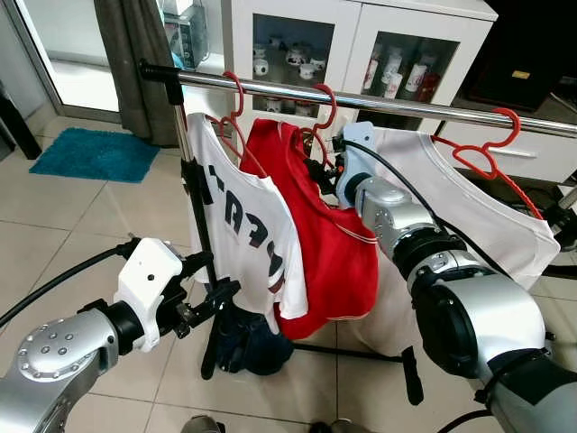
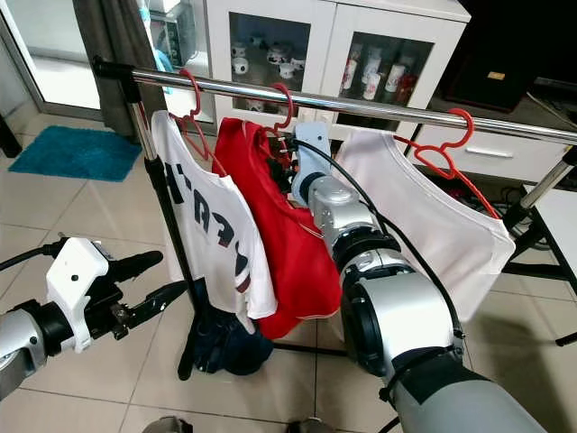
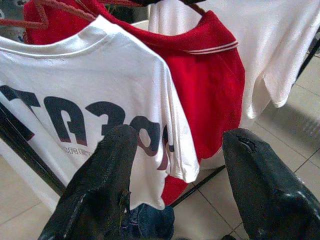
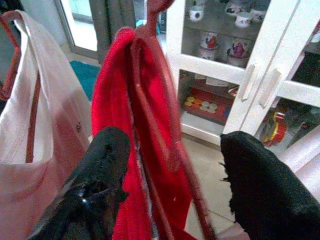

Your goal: Hang hanger

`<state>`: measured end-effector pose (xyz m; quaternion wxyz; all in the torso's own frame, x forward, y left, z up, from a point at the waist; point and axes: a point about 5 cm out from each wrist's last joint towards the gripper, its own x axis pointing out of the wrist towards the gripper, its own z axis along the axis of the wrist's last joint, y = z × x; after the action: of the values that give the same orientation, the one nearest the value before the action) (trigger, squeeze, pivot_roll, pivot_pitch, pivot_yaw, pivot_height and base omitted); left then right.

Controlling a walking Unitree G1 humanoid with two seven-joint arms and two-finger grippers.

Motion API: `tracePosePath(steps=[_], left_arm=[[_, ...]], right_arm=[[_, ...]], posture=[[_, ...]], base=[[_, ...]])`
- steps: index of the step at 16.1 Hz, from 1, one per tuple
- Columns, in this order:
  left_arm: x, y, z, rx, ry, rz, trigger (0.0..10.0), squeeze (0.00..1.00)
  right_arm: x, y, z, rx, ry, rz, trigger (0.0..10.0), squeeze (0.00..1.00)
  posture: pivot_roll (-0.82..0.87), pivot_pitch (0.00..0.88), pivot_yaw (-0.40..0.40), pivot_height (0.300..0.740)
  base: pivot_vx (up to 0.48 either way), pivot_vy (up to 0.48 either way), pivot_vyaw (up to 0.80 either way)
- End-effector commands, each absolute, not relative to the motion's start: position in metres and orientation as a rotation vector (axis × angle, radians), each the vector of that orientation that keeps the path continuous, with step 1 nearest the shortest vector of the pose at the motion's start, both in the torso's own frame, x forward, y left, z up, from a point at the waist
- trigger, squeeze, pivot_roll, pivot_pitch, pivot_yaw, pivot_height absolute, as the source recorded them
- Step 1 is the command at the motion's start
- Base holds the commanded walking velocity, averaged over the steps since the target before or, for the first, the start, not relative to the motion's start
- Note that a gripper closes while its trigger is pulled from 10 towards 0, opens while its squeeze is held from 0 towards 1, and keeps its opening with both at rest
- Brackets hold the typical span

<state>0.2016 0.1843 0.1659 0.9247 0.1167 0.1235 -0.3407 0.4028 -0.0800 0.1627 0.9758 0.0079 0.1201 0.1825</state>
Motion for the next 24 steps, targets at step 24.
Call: tracePosePath(steps=[24], left_arm=[[0.223, 0.159, 0.156, 0.136, 0.220, -0.638, 10.0, 0.00]], right_arm=[[0.405, -0.085, 0.174, 0.075, 0.146, 0.367, 0.0, 0.00]], posture=[[0.00, 0.000, -0.089, 0.740]], base=[[0.000, 0.000, 0.00]])
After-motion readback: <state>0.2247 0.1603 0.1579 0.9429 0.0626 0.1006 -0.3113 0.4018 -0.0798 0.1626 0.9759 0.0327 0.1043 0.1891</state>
